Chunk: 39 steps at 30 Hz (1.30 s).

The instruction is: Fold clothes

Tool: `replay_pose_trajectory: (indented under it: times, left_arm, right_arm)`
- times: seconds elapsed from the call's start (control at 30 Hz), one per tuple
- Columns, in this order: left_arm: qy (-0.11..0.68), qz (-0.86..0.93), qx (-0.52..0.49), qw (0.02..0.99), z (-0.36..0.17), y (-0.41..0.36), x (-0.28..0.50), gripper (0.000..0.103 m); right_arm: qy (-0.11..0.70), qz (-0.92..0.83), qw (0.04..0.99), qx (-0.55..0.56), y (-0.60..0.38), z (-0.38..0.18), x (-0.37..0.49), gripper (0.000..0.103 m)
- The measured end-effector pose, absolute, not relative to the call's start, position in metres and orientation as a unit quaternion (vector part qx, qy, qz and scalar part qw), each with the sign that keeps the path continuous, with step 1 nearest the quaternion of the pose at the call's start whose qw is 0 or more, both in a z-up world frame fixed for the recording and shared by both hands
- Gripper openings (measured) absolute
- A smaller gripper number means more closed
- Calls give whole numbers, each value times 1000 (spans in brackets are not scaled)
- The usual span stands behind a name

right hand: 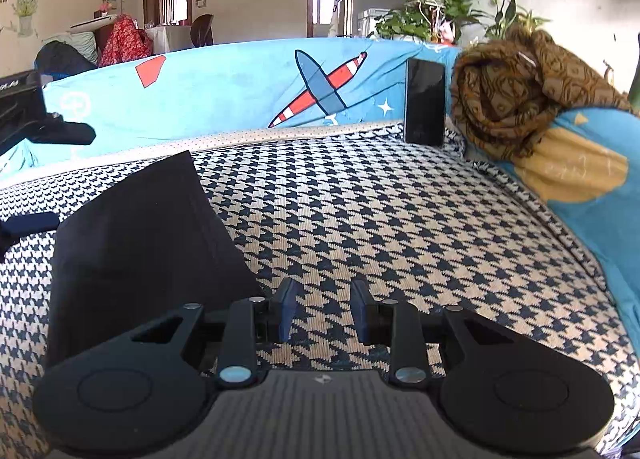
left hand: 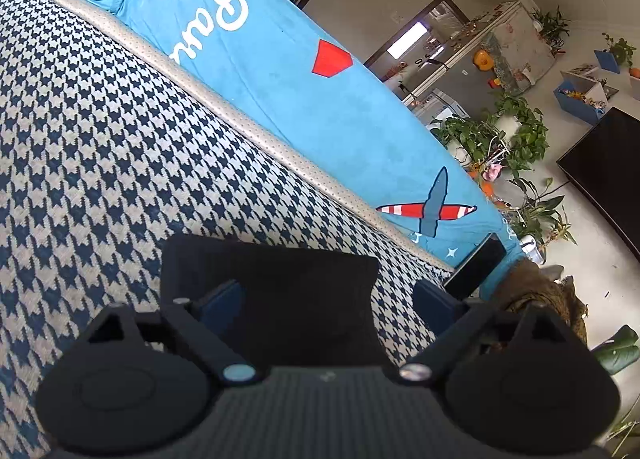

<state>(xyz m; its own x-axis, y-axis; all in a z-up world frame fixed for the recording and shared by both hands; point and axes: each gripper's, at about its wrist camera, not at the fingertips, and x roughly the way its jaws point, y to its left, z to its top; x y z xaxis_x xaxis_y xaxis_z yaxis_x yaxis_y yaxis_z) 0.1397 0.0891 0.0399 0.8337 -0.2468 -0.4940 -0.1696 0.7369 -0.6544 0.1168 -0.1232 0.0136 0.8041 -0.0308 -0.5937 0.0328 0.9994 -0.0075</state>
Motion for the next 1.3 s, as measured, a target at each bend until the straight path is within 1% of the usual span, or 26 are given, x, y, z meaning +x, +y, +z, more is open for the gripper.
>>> replay_pose_trajectory:
  times: [0.27,0.47,0.57,0.77,0.9,1.13,1.3]
  left_arm:
    - [299,7,-366,881,34,107,134,95]
    - [304,12,-354,884,34,106,133,96]
    - [307,20,-346,886,35,107,132,97]
    - [325,24,-325,888,35,103,133,98]
    - [332,43,-292,896,38,99,135,101]
    - [366,50,-244,897,29,83,143,103]
    - [385,51,-237,891,20,77,148,103]
  right_arm:
    - [302,13,953,23,-129,17,110,29]
    - [253,5,967,11,-126,27,103,29]
    - [249,45,967,16,-124,28,101,29]
    - [271,168,948,-19,-107,26,104,29]
    - [287,221,931,-37,-103,25,117,29]
    - [350,212,912,-38,-105,4,151,29]
    - [368,196,909,-17,-112,-4,162,29]
